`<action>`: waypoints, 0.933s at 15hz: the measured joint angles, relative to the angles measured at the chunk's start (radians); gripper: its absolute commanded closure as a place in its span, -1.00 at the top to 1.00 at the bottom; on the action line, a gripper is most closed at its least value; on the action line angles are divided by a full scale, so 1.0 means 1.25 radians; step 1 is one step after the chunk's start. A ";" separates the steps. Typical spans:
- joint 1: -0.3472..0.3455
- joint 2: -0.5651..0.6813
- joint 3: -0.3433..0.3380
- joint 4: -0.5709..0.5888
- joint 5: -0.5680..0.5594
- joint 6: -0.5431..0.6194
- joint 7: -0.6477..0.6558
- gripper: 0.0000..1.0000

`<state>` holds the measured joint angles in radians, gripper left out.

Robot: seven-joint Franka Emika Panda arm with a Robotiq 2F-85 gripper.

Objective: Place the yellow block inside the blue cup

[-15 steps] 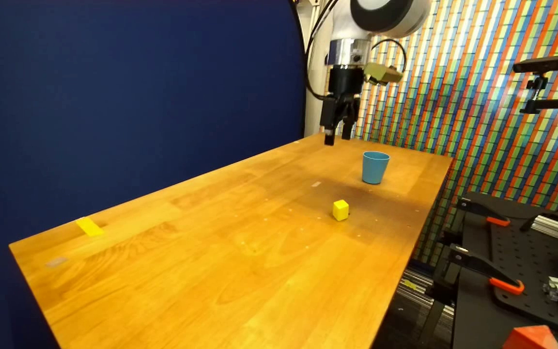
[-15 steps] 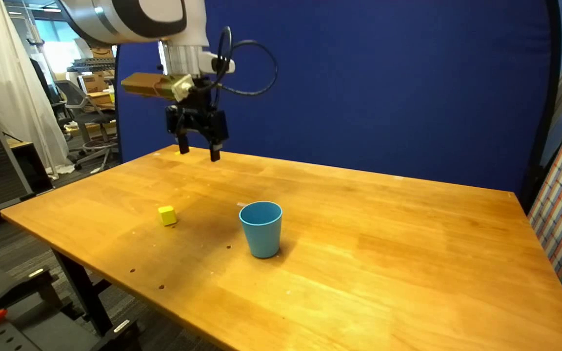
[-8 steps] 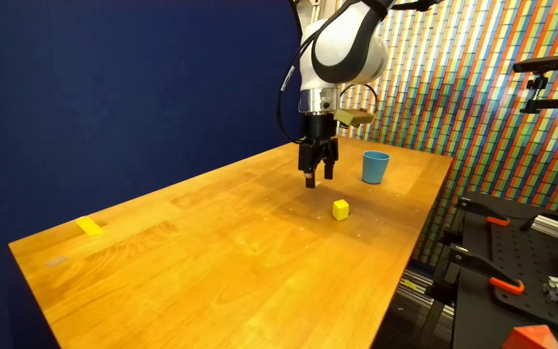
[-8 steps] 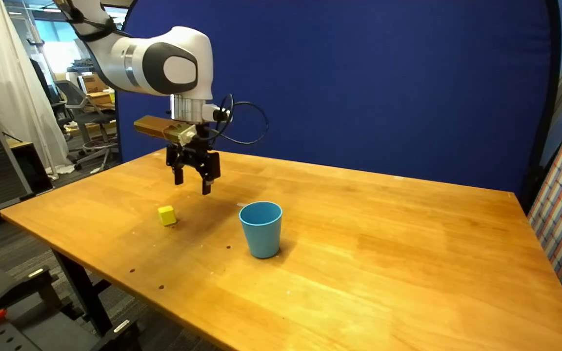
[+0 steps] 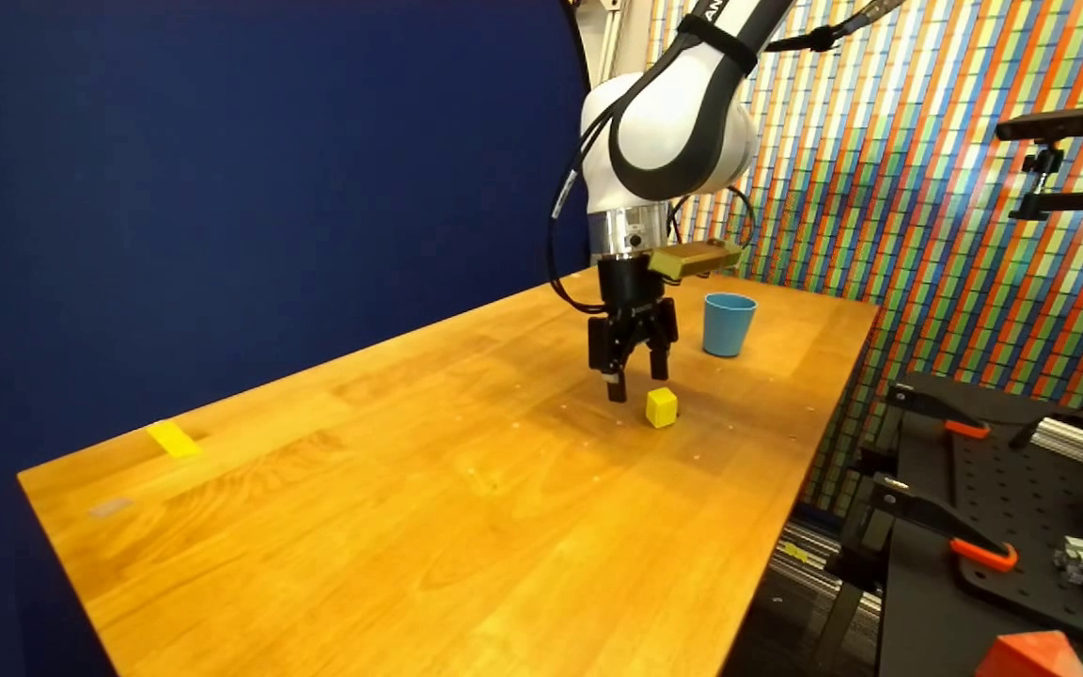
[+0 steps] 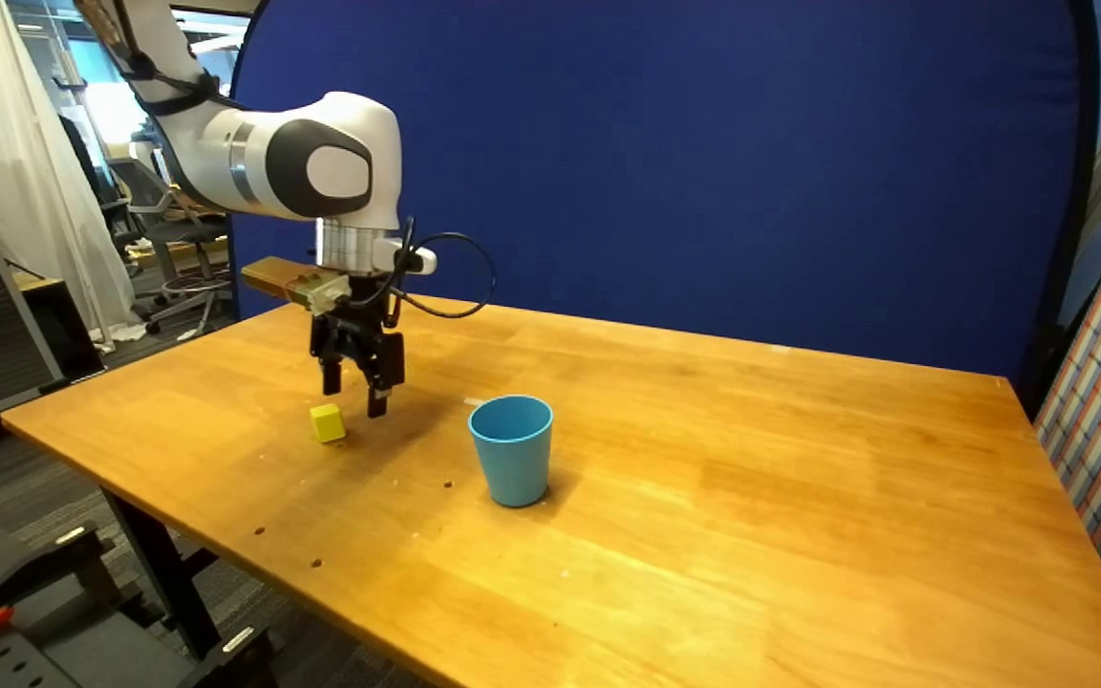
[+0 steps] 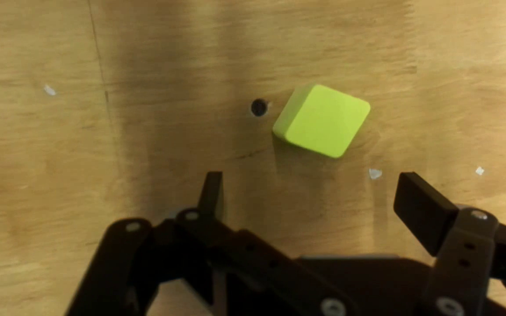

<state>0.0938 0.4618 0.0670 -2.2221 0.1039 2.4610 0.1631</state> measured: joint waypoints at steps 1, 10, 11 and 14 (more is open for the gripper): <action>0.002 0.000 0.001 -0.009 0.002 0.000 0.008 1.00; 0.003 -0.003 -0.002 -0.054 0.011 0.000 0.063 -0.29; 0.003 -0.005 -0.004 -0.053 0.011 0.000 0.072 -0.46; 0.003 -0.014 -0.024 -0.052 0.009 -0.001 0.104 -0.74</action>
<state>0.0980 0.4439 0.0371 -2.2874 0.1147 2.4597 0.2930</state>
